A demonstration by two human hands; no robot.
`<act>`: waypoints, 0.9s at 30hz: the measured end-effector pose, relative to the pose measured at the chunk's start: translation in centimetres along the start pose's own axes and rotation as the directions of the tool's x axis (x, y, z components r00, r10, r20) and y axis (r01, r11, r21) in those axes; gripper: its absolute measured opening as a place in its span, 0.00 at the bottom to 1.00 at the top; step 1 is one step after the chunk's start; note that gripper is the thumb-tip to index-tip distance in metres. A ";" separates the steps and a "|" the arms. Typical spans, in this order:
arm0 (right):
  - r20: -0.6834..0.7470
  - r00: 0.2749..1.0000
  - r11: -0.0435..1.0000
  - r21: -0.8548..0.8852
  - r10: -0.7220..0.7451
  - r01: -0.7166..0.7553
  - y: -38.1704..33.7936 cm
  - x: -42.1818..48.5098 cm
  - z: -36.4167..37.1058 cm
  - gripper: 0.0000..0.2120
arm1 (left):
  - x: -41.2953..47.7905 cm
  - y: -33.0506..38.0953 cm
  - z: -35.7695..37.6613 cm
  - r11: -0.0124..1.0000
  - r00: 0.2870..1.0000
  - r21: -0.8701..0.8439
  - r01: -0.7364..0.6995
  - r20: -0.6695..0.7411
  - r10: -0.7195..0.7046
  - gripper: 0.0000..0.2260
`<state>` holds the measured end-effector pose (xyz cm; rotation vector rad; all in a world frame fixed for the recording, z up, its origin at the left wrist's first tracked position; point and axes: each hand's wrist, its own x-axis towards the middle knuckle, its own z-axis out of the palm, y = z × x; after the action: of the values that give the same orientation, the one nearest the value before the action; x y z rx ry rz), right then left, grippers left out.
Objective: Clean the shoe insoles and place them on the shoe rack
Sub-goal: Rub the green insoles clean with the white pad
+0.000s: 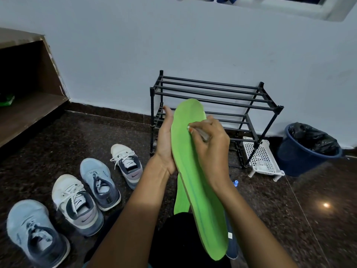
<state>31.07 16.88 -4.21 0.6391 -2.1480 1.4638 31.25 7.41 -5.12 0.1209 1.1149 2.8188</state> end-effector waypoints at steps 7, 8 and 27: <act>0.076 0.997 0.995 0.097 0.020 -0.028 -1.1 -3.4 0.7 0.06 | 0.1 0.1 -0.2 0.999 0.998 0.000 -0.054 -0.044 0.054 0.37; 0.093 0.996 0.993 0.111 0.015 -0.025 -1.3 -3.6 0.7 0.06 | 0.1 0.1 -0.3 0.998 0.997 0.001 -0.058 -0.045 0.058 0.38; 0.084 0.996 0.999 0.026 0.020 -0.022 -0.5 -2.8 0.3 0.05 | 0.4 0.3 -0.5 0.997 0.996 0.037 -0.068 -0.057 0.070 0.37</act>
<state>33.59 16.75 -5.63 0.7015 -2.2080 1.5045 30.76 6.93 -5.27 0.0824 1.1947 2.8814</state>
